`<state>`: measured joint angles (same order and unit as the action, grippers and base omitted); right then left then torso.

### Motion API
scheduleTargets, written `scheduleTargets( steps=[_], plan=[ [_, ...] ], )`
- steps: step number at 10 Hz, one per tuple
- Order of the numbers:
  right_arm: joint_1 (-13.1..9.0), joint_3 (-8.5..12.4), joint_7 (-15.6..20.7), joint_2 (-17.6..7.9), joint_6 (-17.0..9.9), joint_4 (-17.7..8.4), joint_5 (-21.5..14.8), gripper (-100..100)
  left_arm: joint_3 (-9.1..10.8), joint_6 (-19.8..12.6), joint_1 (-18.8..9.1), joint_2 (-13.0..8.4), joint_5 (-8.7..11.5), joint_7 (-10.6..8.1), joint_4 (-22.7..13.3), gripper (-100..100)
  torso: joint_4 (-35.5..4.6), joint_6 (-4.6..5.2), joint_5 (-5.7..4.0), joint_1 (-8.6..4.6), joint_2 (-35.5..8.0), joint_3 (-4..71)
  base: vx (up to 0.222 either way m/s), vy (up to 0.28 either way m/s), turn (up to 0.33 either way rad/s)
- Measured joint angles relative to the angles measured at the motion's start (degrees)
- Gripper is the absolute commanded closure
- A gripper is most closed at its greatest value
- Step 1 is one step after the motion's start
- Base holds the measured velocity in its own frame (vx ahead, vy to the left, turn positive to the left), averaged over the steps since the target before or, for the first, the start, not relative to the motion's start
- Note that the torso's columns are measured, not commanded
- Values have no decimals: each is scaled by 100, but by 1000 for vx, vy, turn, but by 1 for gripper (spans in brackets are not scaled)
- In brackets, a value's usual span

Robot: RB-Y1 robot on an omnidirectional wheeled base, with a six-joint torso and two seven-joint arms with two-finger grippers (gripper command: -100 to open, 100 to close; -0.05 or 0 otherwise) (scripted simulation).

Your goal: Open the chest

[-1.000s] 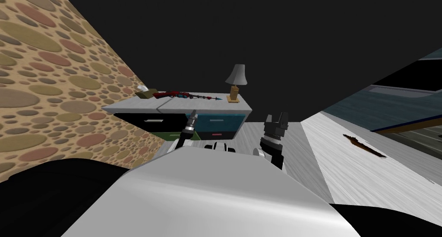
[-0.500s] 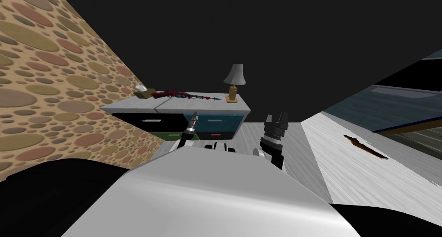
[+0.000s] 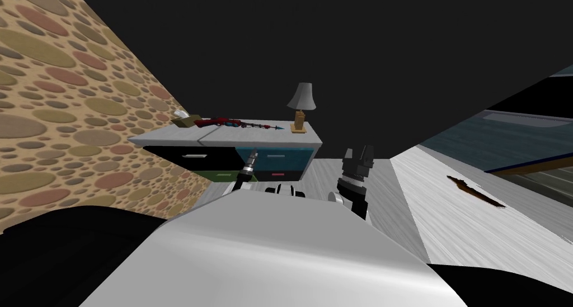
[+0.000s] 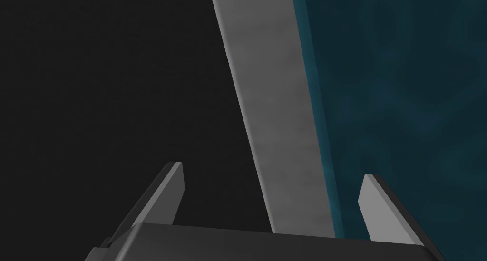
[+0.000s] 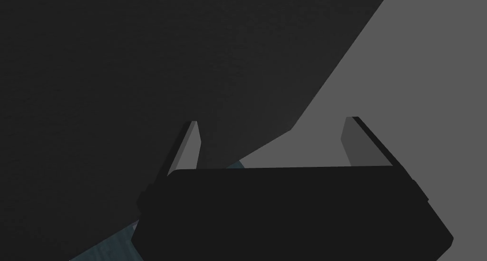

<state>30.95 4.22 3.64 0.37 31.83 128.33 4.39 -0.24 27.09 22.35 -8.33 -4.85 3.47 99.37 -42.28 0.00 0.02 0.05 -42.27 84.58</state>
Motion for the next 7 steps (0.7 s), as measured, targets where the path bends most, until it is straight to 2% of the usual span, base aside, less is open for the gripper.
scheduleTargets(
  steps=[7],
  plan=[
    [0, 0, 0, 0, 0, 0, 0, 0, 42, 231, -192, 32, -34, 83, -876, -100, 0, 0, -2, -7, 0, 0, 9, -57, 12]
  ],
)
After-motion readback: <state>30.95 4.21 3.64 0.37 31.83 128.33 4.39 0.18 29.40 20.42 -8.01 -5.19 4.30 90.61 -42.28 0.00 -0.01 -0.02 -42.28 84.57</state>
